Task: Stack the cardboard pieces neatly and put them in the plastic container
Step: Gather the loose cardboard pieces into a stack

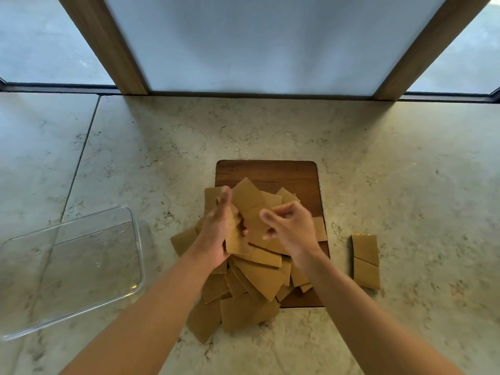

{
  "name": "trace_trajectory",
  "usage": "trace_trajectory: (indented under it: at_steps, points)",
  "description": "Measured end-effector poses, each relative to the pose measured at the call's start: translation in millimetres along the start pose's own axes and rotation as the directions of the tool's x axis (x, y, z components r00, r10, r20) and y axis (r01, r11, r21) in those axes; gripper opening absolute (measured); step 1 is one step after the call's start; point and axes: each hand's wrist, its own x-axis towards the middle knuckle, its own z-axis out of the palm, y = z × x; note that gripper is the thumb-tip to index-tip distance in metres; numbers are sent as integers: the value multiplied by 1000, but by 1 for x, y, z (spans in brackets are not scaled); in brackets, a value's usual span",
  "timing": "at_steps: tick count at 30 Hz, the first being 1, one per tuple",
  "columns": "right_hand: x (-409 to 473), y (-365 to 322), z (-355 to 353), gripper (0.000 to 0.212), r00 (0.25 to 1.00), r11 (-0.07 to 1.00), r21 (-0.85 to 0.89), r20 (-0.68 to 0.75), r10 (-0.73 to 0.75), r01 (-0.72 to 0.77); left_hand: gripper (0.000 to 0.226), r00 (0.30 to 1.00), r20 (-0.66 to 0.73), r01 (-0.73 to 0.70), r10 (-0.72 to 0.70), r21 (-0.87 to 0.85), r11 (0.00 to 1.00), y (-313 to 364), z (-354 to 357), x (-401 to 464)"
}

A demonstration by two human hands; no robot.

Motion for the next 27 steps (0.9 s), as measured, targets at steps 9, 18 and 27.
trace_trajectory:
  at_steps: [9,18,27]
  points:
    - [8,34,-34,26,974,770,-626,-71,-216,125,44,991,77,128,-106,-396,909,-1,-10,8]
    - [13,36,-46,27,973,836,-501,64,-223,225,26,1000,-22,-19,14,-260,966,-8,-21,3]
    - [1,-1,-24,23,751,767,-390,637,-175,510,70,800,390,367,-457,284,886,-5,-22,-26]
